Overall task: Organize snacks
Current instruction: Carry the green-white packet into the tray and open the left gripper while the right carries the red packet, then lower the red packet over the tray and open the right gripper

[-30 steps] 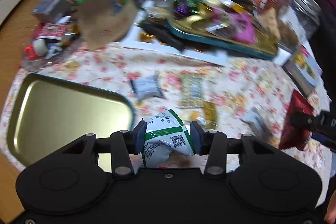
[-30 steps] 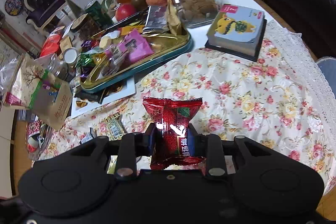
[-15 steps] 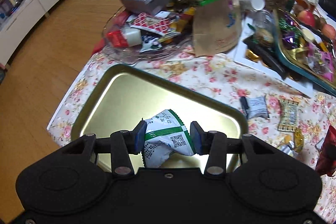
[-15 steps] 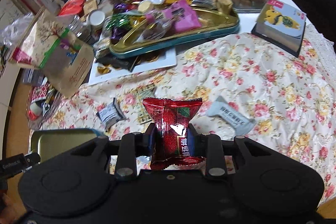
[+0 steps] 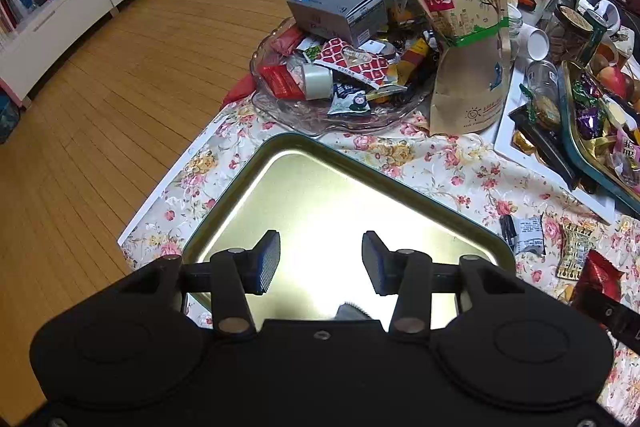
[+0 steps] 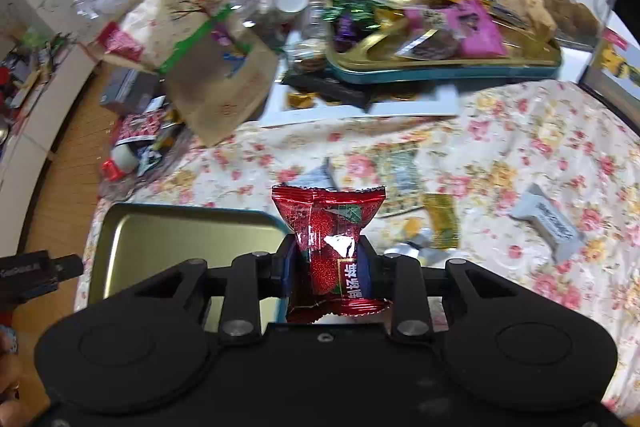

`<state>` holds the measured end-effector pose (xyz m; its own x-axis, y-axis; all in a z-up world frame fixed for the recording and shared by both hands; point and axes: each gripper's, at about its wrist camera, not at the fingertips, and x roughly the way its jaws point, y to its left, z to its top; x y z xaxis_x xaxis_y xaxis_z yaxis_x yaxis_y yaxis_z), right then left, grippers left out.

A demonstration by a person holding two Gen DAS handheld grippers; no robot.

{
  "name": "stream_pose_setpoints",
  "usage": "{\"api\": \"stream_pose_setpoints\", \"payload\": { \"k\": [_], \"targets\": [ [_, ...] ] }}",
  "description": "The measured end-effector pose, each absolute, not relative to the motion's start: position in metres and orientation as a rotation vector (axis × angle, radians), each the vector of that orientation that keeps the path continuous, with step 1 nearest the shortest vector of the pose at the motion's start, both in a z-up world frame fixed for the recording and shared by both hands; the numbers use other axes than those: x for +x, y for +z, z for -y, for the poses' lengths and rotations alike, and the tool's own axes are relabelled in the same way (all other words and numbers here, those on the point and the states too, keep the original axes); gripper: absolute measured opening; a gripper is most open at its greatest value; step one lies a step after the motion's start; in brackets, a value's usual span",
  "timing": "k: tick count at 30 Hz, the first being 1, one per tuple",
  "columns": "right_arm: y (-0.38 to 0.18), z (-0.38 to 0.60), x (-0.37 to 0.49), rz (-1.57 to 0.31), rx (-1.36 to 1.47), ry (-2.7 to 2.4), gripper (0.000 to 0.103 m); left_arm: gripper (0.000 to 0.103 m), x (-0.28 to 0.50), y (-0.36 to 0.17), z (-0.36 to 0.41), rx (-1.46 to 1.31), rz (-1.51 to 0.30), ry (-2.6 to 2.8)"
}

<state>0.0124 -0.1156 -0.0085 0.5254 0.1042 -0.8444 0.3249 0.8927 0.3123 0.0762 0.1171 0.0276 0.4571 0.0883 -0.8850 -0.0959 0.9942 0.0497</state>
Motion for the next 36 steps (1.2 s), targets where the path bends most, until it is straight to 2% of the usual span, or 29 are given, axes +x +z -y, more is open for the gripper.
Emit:
{"api": "stream_pose_setpoints", "payload": {
  "k": [19, 29, 36],
  "targets": [
    [0.009, 0.032, 0.022, -0.931, 0.336, 0.105, 0.034, 0.052, 0.077, 0.009, -0.122, -0.065, -1.196, 0.145],
    [0.036, 0.018, 0.030, -0.817, 0.402, 0.184, 0.038, 0.052, 0.080, 0.004, -0.128, -0.065, -1.205, 0.173],
    [0.032, 0.027, 0.030, -0.854, 0.372, 0.128, 0.039, 0.052, 0.078, 0.005, -0.118, -0.049, -1.204, 0.147]
  ]
}}
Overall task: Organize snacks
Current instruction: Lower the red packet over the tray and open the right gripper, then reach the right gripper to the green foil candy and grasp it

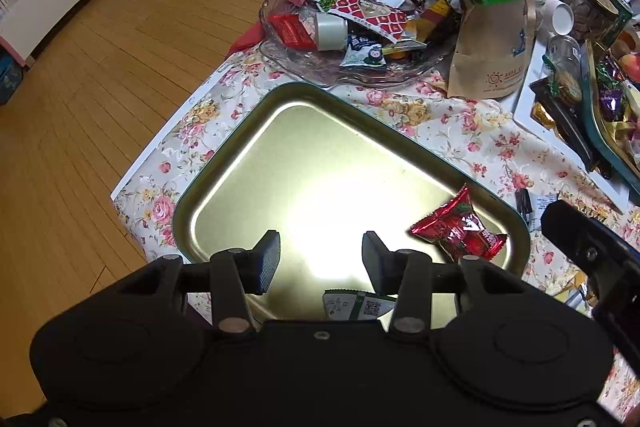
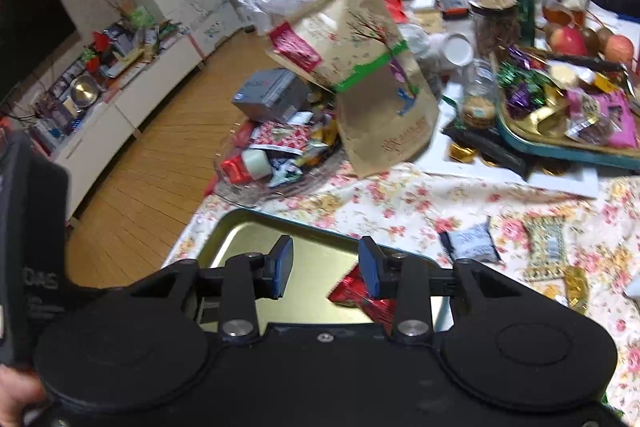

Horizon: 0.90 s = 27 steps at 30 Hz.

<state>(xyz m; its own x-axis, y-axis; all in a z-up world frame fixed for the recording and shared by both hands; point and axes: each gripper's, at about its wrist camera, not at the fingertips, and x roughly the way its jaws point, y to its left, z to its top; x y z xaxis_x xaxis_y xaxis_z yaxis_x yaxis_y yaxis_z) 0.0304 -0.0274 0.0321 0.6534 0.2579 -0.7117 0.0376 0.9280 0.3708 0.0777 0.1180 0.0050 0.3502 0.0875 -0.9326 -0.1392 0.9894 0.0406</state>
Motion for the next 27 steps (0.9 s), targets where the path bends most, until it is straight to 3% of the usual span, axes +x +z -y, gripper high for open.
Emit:
{"api": "stream_pose_setpoints", "payload": {
  "k": [27],
  "targets": [
    [-0.007, 0.202, -0.018, -0.960, 0.438, -0.270, 0.039, 0.053, 0.056, 0.010, -0.021, 0.095, -1.209, -0.101]
  ]
}}
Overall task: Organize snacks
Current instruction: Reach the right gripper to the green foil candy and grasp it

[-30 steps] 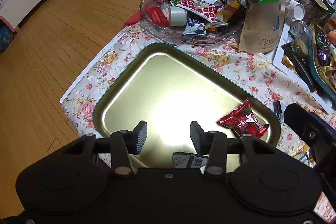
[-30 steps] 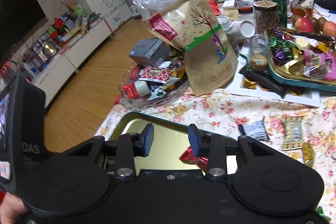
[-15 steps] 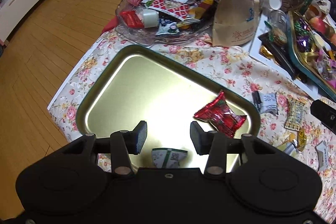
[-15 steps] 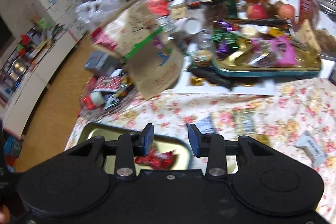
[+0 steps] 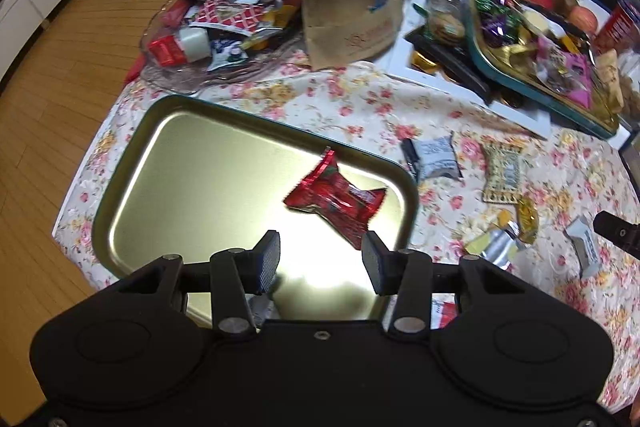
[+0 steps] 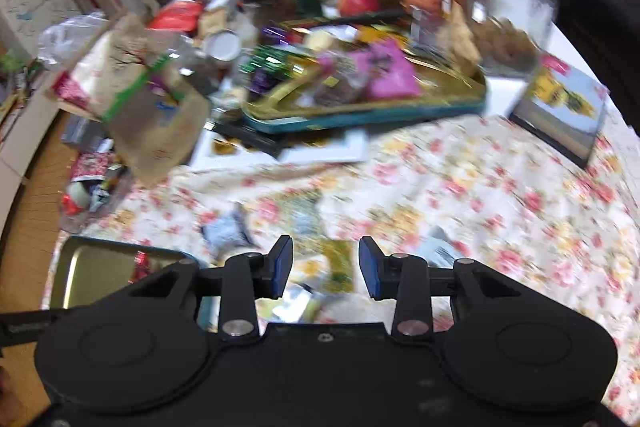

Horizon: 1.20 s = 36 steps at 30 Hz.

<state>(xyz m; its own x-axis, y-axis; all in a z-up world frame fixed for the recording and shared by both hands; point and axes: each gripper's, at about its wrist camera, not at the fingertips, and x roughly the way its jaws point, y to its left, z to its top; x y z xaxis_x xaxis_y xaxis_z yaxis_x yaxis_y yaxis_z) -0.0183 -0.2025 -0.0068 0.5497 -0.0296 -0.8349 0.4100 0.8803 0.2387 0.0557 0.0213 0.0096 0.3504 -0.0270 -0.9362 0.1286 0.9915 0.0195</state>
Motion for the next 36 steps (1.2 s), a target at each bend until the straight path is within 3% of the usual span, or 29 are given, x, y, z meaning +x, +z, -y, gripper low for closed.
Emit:
{"api": "stream_pose_setpoints", "payload": {
  "k": [20, 36],
  "targets": [
    [-0.060, 0.293, -0.059, -1.086, 0.563, -0.487, 0.039, 0.053, 0.036, -0.011, 0.057, 0.251, -1.280, -0.278],
    [-0.089, 0.237, -0.076, -1.286, 0.471, -0.217, 0.039, 0.053, 0.035, -0.023, 0.065, 0.274, -1.329, -0.296]
  ]
}}
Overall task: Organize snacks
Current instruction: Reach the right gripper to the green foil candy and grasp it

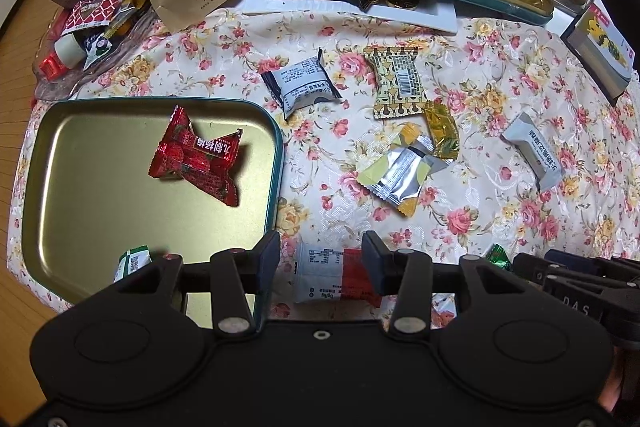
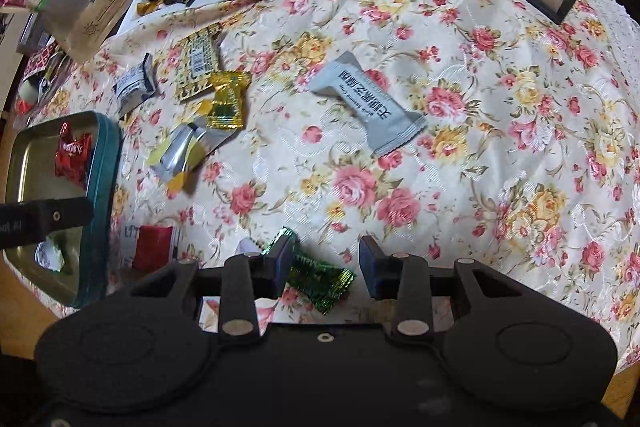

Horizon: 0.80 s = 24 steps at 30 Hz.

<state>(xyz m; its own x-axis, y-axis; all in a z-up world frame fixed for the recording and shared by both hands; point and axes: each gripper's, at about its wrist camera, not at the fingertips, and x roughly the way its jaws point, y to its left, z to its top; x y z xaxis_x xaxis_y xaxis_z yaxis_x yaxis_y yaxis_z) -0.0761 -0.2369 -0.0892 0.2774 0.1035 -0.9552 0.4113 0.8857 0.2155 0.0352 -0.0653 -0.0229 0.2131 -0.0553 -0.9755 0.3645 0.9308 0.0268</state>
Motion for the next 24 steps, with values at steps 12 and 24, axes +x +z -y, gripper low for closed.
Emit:
{"api": "stream_pose_setpoints", "payload": {
  "k": [12, 24],
  "targets": [
    [-0.099, 0.211, -0.075, -1.316, 0.278, -0.149, 0.040, 0.053, 0.035, -0.024, 0.064, 0.272, -1.336, -0.300],
    [-0.110, 0.224, -0.067, -1.279, 0.340, -0.219, 0.040, 0.053, 0.038, -0.019, 0.063, 0.237, -1.342, -0.303]
  ]
}}
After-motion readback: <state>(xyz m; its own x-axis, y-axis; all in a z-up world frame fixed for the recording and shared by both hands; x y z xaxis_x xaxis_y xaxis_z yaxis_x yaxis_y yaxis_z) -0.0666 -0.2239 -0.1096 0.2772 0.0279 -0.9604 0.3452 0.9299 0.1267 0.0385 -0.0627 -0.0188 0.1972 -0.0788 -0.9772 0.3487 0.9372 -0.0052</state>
